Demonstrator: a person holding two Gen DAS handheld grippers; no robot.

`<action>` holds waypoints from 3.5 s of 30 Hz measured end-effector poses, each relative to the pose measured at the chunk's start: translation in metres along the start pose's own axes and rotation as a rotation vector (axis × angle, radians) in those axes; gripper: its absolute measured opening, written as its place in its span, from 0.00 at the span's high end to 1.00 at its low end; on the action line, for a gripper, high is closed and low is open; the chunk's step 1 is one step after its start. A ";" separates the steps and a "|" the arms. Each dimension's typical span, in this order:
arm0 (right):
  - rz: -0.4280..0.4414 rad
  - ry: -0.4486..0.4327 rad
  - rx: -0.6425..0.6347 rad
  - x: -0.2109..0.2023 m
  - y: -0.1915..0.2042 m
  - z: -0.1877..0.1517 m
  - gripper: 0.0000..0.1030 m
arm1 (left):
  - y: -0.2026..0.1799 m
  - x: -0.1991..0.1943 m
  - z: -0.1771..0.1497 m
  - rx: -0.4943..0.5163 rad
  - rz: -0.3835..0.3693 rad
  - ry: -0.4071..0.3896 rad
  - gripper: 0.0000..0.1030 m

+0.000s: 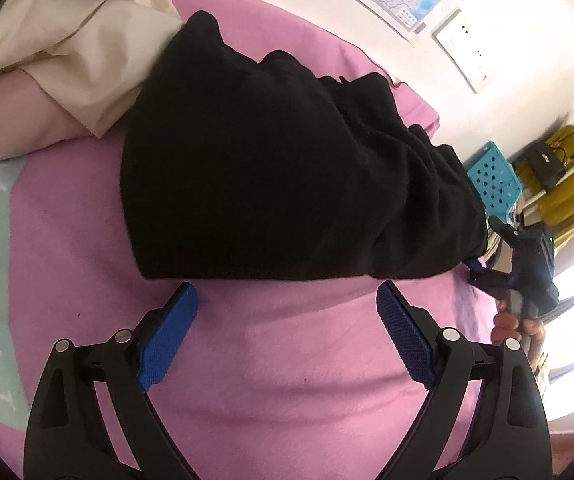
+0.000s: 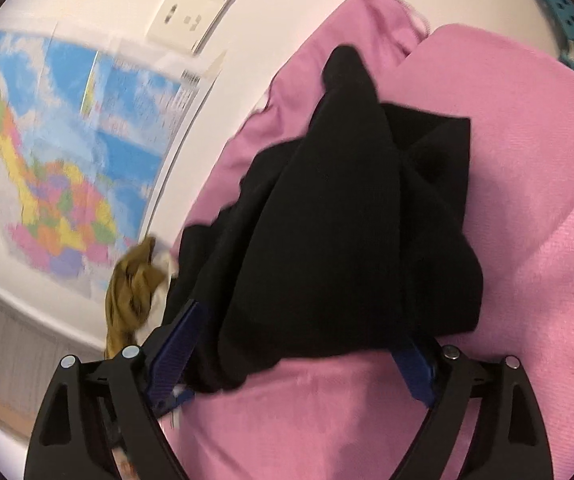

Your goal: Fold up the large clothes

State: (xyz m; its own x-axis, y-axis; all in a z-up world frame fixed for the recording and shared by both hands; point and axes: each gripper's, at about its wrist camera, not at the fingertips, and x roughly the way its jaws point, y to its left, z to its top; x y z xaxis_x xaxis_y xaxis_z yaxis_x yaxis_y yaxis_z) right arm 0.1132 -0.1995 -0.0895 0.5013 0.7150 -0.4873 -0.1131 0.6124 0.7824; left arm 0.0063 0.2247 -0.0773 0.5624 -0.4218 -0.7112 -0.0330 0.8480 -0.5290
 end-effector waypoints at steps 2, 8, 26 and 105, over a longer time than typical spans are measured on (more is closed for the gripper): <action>-0.037 -0.005 -0.007 0.008 0.007 0.001 0.09 | -0.001 0.003 0.004 -0.016 -0.026 0.006 0.11; -0.087 -0.022 -0.014 0.027 0.017 0.004 0.07 | 0.004 0.010 0.017 -0.087 -0.075 -0.004 0.11; -0.068 0.031 -0.091 0.037 0.023 0.013 0.61 | 0.003 0.013 0.043 -0.137 -0.028 -0.036 0.54; -0.461 0.197 -0.784 0.057 0.088 -0.011 0.43 | 0.001 -0.036 0.048 0.170 0.296 -0.156 0.80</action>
State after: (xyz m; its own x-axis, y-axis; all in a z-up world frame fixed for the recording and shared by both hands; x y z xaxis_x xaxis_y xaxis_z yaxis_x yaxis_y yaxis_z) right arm 0.1227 -0.1010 -0.0526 0.4943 0.3448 -0.7980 -0.5220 0.8518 0.0447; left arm 0.0253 0.2564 -0.0302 0.6688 -0.1077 -0.7356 -0.0829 0.9725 -0.2177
